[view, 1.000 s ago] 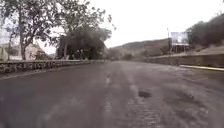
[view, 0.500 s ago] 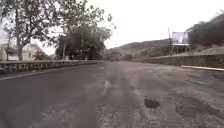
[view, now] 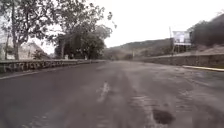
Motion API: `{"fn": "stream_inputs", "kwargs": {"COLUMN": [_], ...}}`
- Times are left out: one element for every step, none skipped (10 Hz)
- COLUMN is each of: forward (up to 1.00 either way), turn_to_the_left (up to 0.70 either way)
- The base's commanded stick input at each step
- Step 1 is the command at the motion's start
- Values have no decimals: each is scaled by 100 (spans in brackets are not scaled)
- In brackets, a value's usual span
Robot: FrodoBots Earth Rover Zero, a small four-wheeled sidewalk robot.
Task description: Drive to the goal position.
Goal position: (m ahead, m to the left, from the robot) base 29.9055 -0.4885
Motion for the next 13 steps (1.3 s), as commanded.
{"fn": "stream_inputs", "kwargs": {"forward": [70,70,70,70,70,70,70,70,70,70,70,70,70], "turn_to_the_left": [0,0,0,0,0,0,0,0,0,0,0,0,0]}}
